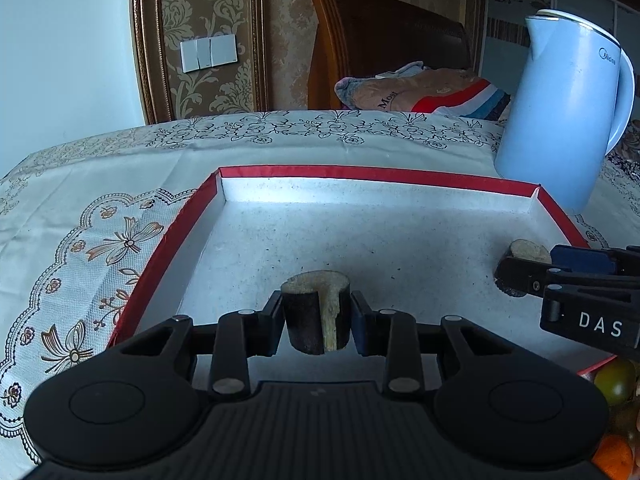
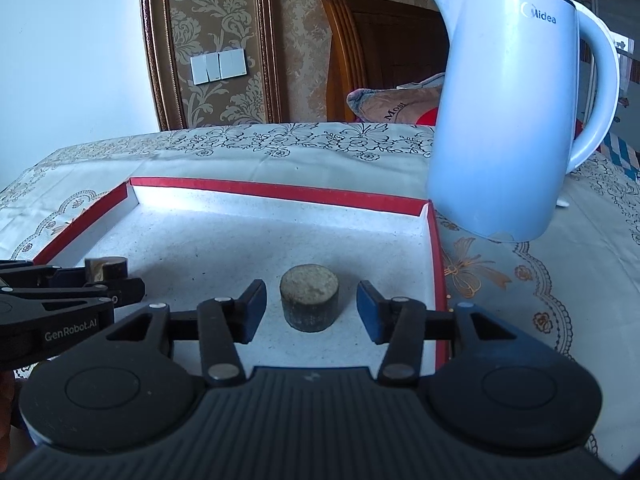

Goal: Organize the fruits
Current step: 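Carry both dark pieces into the red tray and open both tools, then withdraw both open tools from the tray back toward the remaining items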

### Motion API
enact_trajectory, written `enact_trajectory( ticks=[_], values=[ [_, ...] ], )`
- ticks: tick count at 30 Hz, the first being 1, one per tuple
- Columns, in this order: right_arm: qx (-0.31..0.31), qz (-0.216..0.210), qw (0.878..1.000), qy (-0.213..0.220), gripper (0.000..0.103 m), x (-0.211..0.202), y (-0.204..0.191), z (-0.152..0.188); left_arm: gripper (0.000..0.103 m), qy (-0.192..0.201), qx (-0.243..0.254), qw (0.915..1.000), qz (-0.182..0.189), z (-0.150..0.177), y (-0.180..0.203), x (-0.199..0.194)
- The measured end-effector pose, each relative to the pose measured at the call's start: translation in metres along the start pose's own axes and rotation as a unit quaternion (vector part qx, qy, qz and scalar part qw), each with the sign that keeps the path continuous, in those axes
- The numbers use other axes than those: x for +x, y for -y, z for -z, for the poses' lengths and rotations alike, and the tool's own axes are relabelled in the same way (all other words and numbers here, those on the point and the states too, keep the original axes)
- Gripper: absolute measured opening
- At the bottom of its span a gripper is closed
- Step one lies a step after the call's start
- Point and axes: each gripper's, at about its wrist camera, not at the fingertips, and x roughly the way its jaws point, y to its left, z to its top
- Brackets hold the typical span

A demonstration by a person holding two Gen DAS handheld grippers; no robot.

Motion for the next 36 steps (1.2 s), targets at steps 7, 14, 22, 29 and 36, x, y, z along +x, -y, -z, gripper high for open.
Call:
enact_trajectory(
  ticks=[7,14,22,29,36],
  values=[
    [0.006,0.014,0.999,0.030,0.093,-0.013,0.003,0.001,0.064,0.034,-0.010,0.9993,-0.007,0.003,-0.005,-0.013],
    [0.027,0.006,0.998,0.054,0.103,-0.031,0.011,0.010,0.070,0.066,-0.010,0.9975,-0.021,0.013,-0.012,-0.031],
    [0.064,-0.003,0.996,0.063,0.103,-0.042,0.022,0.022,0.071,0.077,-0.005,0.9967,-0.024,0.025,-0.013,-0.045],
    [0.050,0.017,0.996,0.073,0.103,-0.043,0.019,0.025,0.072,0.082,0.007,0.9961,-0.031,0.032,-0.010,-0.051],
    [0.052,0.023,0.996,0.073,0.103,-0.047,0.018,0.030,0.076,0.078,0.003,0.9964,-0.031,0.035,-0.012,-0.051]
  ],
)
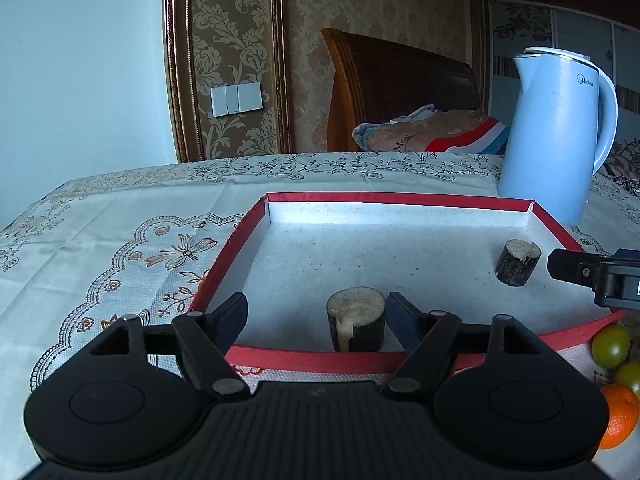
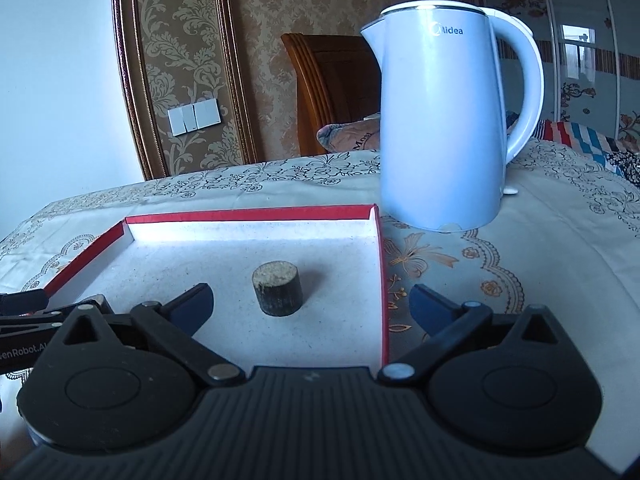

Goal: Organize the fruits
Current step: 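Withdraw both open tools from the tray back toward the remaining items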

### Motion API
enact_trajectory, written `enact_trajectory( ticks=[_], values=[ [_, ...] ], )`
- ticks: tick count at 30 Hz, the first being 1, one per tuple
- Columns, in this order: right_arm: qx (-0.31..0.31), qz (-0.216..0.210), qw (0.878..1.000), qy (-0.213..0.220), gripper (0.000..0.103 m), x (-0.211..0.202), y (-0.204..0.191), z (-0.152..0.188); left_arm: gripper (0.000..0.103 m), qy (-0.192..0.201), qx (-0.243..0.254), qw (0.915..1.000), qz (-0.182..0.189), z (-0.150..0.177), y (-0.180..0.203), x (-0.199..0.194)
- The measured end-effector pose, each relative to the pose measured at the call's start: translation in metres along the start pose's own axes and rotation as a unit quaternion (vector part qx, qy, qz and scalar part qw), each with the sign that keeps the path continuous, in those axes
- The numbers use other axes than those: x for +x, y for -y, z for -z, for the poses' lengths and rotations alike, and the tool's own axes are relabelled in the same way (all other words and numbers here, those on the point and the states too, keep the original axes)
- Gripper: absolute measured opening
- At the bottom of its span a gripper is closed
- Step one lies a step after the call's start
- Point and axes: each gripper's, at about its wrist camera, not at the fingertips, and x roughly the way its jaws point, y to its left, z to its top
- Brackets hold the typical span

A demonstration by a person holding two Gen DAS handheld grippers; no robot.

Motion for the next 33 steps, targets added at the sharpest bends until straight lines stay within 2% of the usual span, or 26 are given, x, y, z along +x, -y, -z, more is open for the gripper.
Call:
enact_trajectory(
  ticks=[12,19,33],
  values=[
    [-0.018,0.004,1.000,-0.002,0.103,-0.010,-0.006,0.010,0.077,-0.005,-0.031,0.9995,0.008,0.010,-0.017,-0.018],
    [-0.001,0.000,1.000,-0.005,0.103,-0.017,-0.001,0.012,0.077,-0.004,-0.039,0.9992,0.002,0.011,-0.022,-0.022],
    [0.008,-0.016,1.000,-0.001,0.103,-0.039,0.001,0.024,0.077,0.005,-0.029,0.9995,0.008,0.025,-0.027,-0.044]
  ],
)
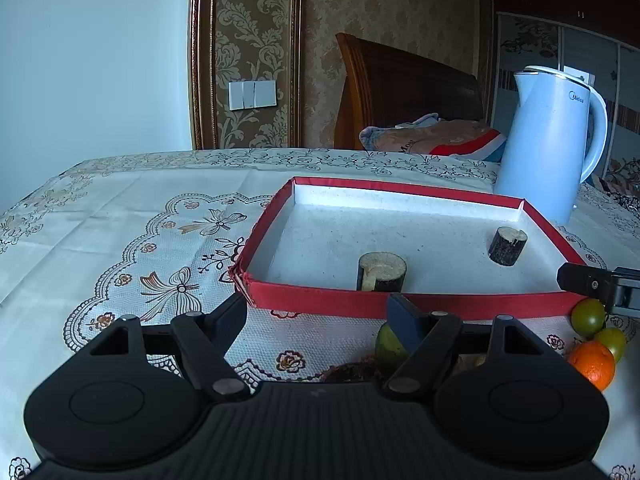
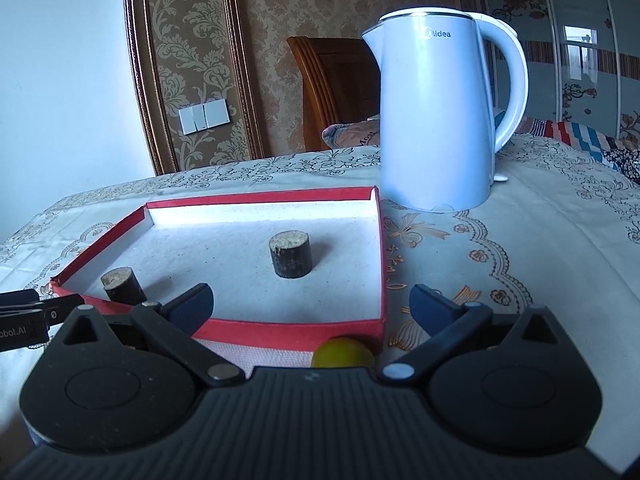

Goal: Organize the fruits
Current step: 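Withdraw both open tools from the tray back toward the remaining items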

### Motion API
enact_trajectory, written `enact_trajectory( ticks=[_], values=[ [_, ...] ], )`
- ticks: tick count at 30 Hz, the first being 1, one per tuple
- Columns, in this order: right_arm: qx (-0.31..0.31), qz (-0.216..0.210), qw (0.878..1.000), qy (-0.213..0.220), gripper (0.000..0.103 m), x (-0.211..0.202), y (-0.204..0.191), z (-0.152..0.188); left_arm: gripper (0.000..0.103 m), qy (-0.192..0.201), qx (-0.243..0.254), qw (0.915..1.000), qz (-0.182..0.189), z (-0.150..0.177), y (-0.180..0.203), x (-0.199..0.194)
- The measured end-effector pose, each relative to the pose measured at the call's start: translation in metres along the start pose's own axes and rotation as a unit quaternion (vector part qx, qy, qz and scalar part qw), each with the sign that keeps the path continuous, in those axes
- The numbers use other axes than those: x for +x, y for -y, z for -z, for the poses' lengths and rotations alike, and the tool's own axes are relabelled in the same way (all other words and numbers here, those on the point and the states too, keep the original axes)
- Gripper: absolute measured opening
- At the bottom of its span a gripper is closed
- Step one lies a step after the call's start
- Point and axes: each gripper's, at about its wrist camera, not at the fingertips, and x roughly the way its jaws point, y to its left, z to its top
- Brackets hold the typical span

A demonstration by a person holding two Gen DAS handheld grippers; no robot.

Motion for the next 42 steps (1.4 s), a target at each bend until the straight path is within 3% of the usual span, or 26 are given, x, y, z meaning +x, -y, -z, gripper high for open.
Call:
enact_trajectory(
  ticks=[26,29,42],
  values=[
    [0.034,0.006,0.999,0.002,0.103,-0.013,0.013,0.006,0.077,-0.006,-0.018,0.9997,0.015,0.016,-0.021,-0.021],
    [0.035,0.008,0.999,0.000,0.103,-0.013,0.013,0.006,0.083,-0.011,-0.023,0.9992,0.029,0.017,-0.023,-0.022],
    [0.061,0.007,0.998,-0.013,0.103,-0.027,0.025,0.016,0.083,-0.024,0.009,0.9995,0.016,0.020,-0.013,-0.016]
  ],
)
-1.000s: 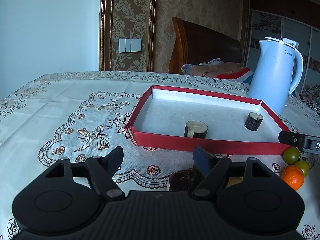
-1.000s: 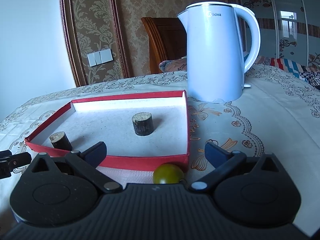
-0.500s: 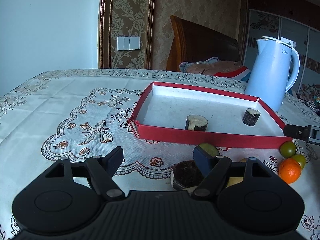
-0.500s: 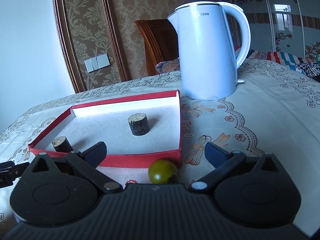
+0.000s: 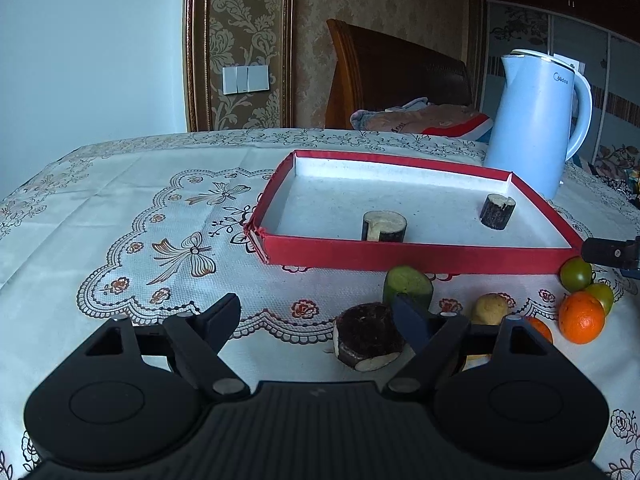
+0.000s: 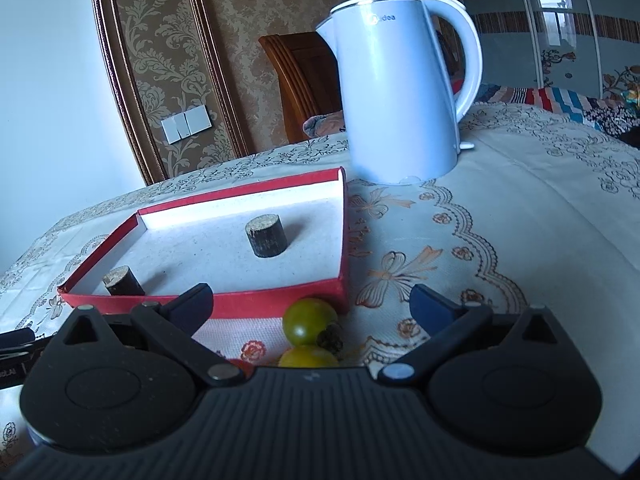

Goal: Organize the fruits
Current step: 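Withdraw both open tools from the tray back toward the remaining items, then move left tool to the large dark round slice while right tool approaches an orange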

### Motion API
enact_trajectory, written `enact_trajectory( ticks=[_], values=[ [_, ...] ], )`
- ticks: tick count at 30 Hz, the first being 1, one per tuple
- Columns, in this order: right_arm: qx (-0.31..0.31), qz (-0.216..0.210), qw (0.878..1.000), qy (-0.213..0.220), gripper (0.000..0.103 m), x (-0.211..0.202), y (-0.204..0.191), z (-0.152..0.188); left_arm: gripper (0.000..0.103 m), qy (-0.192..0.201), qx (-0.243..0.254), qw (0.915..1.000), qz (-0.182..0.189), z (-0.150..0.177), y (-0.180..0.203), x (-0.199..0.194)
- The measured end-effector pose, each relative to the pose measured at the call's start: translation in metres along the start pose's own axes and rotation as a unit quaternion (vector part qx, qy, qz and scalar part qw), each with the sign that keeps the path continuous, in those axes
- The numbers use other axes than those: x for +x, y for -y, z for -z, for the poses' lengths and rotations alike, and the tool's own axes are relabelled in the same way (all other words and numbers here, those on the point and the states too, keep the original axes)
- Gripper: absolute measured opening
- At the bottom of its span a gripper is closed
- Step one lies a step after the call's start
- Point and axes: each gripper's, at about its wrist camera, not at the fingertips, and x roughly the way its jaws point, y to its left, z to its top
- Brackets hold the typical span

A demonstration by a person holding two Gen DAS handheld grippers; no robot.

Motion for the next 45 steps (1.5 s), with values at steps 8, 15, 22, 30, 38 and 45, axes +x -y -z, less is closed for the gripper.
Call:
enact_trajectory(
  ticks=[8,15,22,30,38,45],
  values=[
    [0.028,-0.017,0.999,-0.012,0.103,-0.018,0.020,0.019,0.084,-0.001,0.001,1.0000,-0.001,0.001,0.000,0.000],
    [0.066,-0.007,0.998,0.009,0.103,-0.037,0.038,0.027,0.084,-0.003,0.000,1.0000,0.000,0.001,0.000,0.000],
    [0.009,0.019,1.000,-0.003,0.103,-0.040,0.022,0.029,0.084,-0.003,0.000,1.0000,0.001,0.001,0.000,0.000],
    [-0.089,-0.054,0.994,-0.013,0.103,-0.045,-0.013,0.035,0.084,-0.004,-0.001,1.0000,0.002,0.001,0.000,0.000],
    [-0.111,-0.093,0.988,-0.053,0.102,-0.037,-0.031,0.040,0.086,-0.007,-0.003,1.0000,0.000,0.001,0.000,0.001],
    [-0.136,-0.084,0.984,-0.082,0.093,-0.021,-0.046,0.040,0.087,-0.008,-0.005,1.0000,0.001,0.001,-0.001,0.002]
  ],
)
